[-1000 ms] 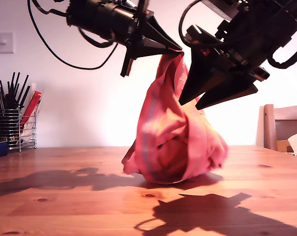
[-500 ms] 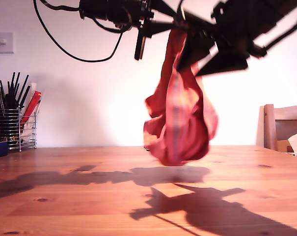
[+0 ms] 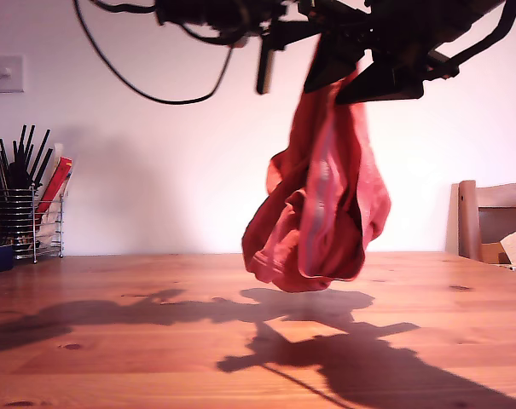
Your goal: Fold the underwear in front of you. After folding it, place it to the right side.
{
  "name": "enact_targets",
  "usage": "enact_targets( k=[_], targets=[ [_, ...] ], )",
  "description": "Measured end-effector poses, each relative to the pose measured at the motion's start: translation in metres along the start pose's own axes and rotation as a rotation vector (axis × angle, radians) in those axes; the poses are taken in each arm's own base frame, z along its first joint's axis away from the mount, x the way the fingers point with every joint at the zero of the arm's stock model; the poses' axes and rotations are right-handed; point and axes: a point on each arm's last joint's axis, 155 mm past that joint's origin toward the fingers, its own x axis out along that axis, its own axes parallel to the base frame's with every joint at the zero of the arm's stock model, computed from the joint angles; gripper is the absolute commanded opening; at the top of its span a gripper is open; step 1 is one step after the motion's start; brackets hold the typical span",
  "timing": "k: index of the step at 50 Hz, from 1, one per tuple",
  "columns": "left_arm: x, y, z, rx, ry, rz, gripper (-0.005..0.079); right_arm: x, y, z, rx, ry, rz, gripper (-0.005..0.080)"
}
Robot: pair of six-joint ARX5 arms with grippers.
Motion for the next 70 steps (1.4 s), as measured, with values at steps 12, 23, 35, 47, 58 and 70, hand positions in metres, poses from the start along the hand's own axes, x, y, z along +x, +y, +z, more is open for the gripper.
enact_targets(
  k=[12,23,35,47,58,70],
  targets=[
    [-0.001,-0.012,0.004,0.001,-0.007,-0.045,-0.0019,0.000,-0.014,-0.019,-0.002,0.075,-0.047,0.0331],
    [-0.002,-0.012,0.005,-0.007,-0.009,-0.047,-0.0019,-0.003,-0.020,-0.039,-0.010,0.157,-0.066,0.0244],
    [-0.012,-0.023,0.019,0.001,-0.036,-0.095,-0.0019,-0.007,-0.023,-0.060,-0.042,0.241,-0.076,0.0169],
    [-0.018,-0.030,0.025,-0.009,-0.044,-0.124,-0.0019,-0.004,-0.016,-0.051,-0.035,0.205,-0.042,0.0177],
    [-0.018,-0.043,0.025,0.004,-0.042,-0.170,-0.0019,-0.001,-0.013,-0.057,-0.034,0.221,-0.025,0.0177],
    [-0.021,-0.057,0.025,-0.028,-0.034,-0.217,-0.0019,0.008,-0.016,-0.082,-0.039,0.292,-0.033,0.0214]
  ],
)
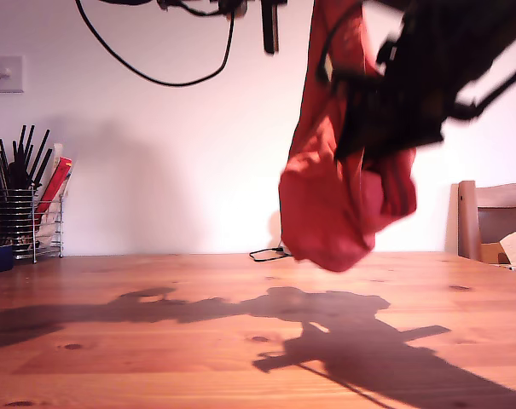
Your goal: Fold the underwear in front of you. After folding it, place it to the right side.
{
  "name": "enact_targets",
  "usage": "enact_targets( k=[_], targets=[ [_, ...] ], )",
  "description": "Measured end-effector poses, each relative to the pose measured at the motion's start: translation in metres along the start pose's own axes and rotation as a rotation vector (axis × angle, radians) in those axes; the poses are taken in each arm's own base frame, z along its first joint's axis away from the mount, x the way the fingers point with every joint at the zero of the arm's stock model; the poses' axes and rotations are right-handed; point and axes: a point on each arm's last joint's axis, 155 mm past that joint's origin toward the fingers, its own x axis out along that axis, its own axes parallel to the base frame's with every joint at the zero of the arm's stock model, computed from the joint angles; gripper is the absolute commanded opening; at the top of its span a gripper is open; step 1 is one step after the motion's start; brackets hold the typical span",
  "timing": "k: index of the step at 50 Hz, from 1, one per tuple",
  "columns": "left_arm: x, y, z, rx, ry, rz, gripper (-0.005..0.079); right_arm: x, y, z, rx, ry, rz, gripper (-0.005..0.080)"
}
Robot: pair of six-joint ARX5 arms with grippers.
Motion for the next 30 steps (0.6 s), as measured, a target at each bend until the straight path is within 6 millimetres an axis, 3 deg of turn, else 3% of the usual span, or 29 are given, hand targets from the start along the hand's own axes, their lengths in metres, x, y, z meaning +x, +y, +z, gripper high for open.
enact_targets(
  k=[16,23,29,30],
  targets=[
    [-0.001,-0.005,0.000,0.012,0.004,-0.013,-0.0019,0.001,-0.001,-0.013,-0.060,0.052,-0.004,0.0201],
    [-0.005,-0.016,0.000,0.035,0.010,-0.027,-0.0019,0.007,-0.002,-0.025,-0.086,0.091,-0.004,0.0137],
    [-0.010,-0.023,0.000,0.050,0.018,-0.035,-0.0019,0.011,-0.003,-0.040,-0.132,0.146,-0.005,-0.0019],
    [-0.010,-0.023,-0.001,0.051,0.020,-0.035,-0.0019,0.011,-0.003,-0.041,-0.138,0.149,-0.004,-0.0011]
  ],
)
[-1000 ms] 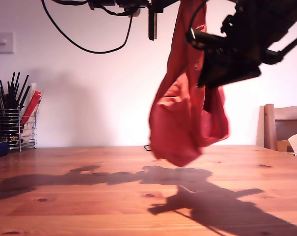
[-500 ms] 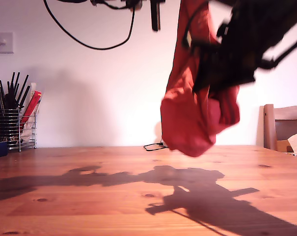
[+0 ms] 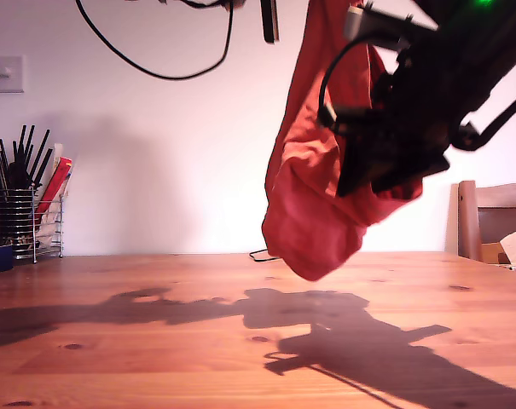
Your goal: Fold the underwear in front of you. After folding it, place it to the right side.
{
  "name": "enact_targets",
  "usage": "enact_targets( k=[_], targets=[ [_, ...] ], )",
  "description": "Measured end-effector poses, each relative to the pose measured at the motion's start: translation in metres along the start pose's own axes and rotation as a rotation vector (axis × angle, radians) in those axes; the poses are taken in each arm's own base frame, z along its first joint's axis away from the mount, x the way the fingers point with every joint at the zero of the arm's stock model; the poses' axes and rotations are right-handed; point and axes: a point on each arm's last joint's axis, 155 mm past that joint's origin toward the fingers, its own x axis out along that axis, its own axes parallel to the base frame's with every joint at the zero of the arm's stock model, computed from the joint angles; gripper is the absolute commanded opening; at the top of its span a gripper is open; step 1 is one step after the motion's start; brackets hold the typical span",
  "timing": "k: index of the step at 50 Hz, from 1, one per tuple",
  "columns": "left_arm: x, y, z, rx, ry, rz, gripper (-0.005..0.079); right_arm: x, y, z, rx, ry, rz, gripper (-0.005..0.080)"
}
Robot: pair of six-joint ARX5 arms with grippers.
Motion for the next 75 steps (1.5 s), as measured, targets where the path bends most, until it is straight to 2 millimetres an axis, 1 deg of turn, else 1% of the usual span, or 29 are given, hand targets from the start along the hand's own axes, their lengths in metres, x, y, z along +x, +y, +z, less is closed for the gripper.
enact_targets(
  k=[7,11,17,21,23,24,26,28,29,32,34,35,38,41,42,43,44,46,50,53,58,63,67,71,75],
  targets=[
    [-0.003,0.001,0.000,0.002,0.009,0.001,-0.0019,0.000,0.000,0.000,-0.035,0.001,-0.001,-0.0011],
    [-0.005,0.001,-0.001,0.012,0.021,0.002,-0.0019,0.000,-0.004,-0.001,-0.068,0.006,-0.008,-0.0011],
    [-0.010,0.010,-0.006,0.035,0.058,0.023,-0.0019,0.000,-0.012,-0.009,-0.094,0.038,-0.028,-0.0011],
    [-0.016,0.021,-0.011,0.041,0.090,0.052,-0.0019,0.000,-0.020,-0.012,-0.114,0.050,-0.047,-0.0011],
    [-0.019,0.027,-0.014,0.008,0.105,0.070,-0.0019,0.000,-0.024,-0.012,-0.125,0.052,-0.055,-0.0011],
    [-0.020,0.031,-0.016,0.029,0.114,0.077,-0.0019,0.000,-0.026,-0.013,-0.122,0.053,-0.061,-0.0011],
    [-0.024,0.039,-0.017,0.005,0.119,0.102,-0.0019,0.000,-0.030,-0.013,-0.121,0.054,-0.069,-0.0011],
    [-0.028,0.047,-0.018,0.028,0.125,0.124,-0.0019,0.000,-0.034,-0.013,-0.141,0.056,-0.076,-0.0011],
    [-0.031,0.052,-0.019,0.004,0.125,0.139,-0.0019,0.000,-0.035,-0.013,-0.142,0.057,-0.079,-0.0011],
    [-0.039,0.065,-0.018,0.058,0.128,0.178,-0.0019,-0.001,-0.041,-0.015,-0.155,0.065,-0.090,-0.0011],
    [-0.045,0.074,-0.017,0.007,0.116,0.214,-0.0019,-0.001,-0.045,-0.018,-0.168,0.079,-0.094,-0.0011],
    [-0.049,0.079,-0.016,0.073,0.118,0.227,-0.0019,-0.002,-0.046,-0.020,-0.178,0.089,-0.096,-0.0011],
    [-0.060,0.092,-0.013,0.073,0.101,0.281,-0.0019,-0.003,-0.052,-0.022,-0.193,0.112,-0.102,-0.0011],
    [-0.071,0.105,-0.007,0.041,0.072,0.337,-0.0019,-0.006,-0.057,-0.014,-0.213,0.109,-0.109,-0.0011],
    [-0.075,0.108,-0.006,0.084,0.072,0.351,-0.0019,-0.006,-0.058,-0.010,-0.214,0.102,-0.113,-0.0011],
    [-0.079,0.111,-0.004,0.072,0.062,0.367,-0.0019,-0.007,-0.060,-0.006,-0.217,0.095,-0.117,-0.0011],
    [-0.083,0.114,-0.002,0.104,0.062,0.380,-0.0019,-0.008,-0.061,-0.001,-0.215,0.086,-0.121,-0.0011],
    [-0.089,0.120,0.001,0.106,0.049,0.407,-0.0019,-0.010,-0.063,0.009,-0.226,0.067,-0.127,-0.0011],
    [-0.100,0.129,0.007,0.129,0.031,0.454,-0.0019,-0.013,-0.065,0.028,-0.239,0.028,-0.136,-0.0011],
    [-0.108,0.133,0.013,0.138,0.011,0.482,-0.0019,-0.015,-0.066,0.037,-0.261,0.012,-0.140,-0.0011],
    [-0.115,0.139,0.020,0.152,-0.016,0.518,-0.0019,-0.016,-0.068,0.041,-0.283,0.005,-0.148,-0.0011],
    [-0.119,0.144,0.026,0.177,-0.038,0.555,-0.0019,-0.015,-0.076,0.044,-0.310,0.004,-0.194,-0.0011],
    [-0.124,0.147,0.032,0.203,-0.056,0.580,-0.0019,-0.009,-0.081,0.054,-0.343,-0.006,-0.215,-0.0011],
    [-0.126,0.146,0.038,0.229,-0.073,0.584,-0.0019,-0.002,-0.085,0.066,-0.372,-0.010,-0.232,-0.0011],
    [-0.134,0.146,0.044,0.235,-0.089,0.592,-0.0019,0.003,-0.094,0.077,-0.377,-0.009,-0.266,-0.0011]
  ],
)
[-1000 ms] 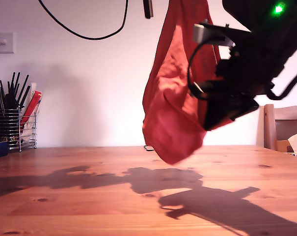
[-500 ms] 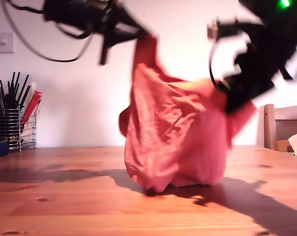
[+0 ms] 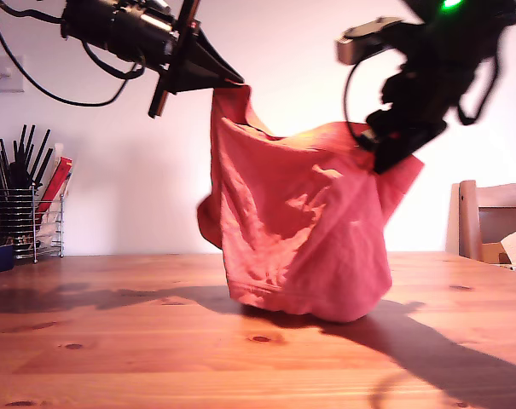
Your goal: Fold the underwear in front of you. After folding it, place it to the right side.
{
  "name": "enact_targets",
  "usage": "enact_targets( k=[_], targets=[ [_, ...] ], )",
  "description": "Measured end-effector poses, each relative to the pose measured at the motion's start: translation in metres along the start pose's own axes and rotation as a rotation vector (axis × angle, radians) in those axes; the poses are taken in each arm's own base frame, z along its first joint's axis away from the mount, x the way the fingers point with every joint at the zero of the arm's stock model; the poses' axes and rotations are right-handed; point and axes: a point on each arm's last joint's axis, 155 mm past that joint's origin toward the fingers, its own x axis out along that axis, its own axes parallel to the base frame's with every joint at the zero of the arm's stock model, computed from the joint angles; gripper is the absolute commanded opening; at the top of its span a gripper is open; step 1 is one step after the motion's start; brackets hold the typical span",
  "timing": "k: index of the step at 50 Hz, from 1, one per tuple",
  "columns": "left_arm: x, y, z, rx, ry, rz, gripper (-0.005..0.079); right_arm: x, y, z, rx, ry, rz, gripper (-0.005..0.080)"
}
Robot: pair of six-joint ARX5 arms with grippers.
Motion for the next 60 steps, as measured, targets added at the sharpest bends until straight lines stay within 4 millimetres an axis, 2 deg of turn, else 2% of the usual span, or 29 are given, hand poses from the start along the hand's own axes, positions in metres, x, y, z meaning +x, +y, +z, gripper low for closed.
enact_targets(
  k=[15,19,24,28,35,41,54,60],
  targets=[
    [-0.025,0.030,0.017,0.041,-0.049,0.067,-0.0019,0.002,-0.025,0.027,-0.022,-0.048,-0.082,-0.0011],
    [-0.027,0.037,0.008,0.045,-0.016,0.090,-0.0019,0.002,-0.023,0.020,-0.028,-0.021,-0.067,-0.0011],
    [-0.029,0.049,-0.011,0.027,0.047,0.148,-0.0019,0.004,-0.009,0.007,-0.031,0.025,-0.010,-0.0011],
    [-0.030,0.057,-0.026,0.080,0.101,0.190,-0.0019,0.008,-0.003,0.001,-0.023,0.043,0.010,-0.0011],
    [-0.032,0.064,-0.040,0.110,0.155,0.230,-0.0019,0.022,0.011,-0.014,-0.001,0.093,0.048,-0.0011],
    [-0.036,0.073,-0.048,0.124,0.180,0.260,-0.0019,0.026,0.026,-0.026,0.038,0.133,0.108,-0.0012],
    [-0.036,0.107,-0.075,0.115,0.187,0.315,-0.0019,0.027,0.029,-0.015,0.070,0.084,0.130,-0.0012],
    [-0.033,0.108,-0.063,0.159,0.140,0.316,-0.0020,0.031,0.020,0.005,0.081,0.003,0.096,-0.0012]
  ],
)
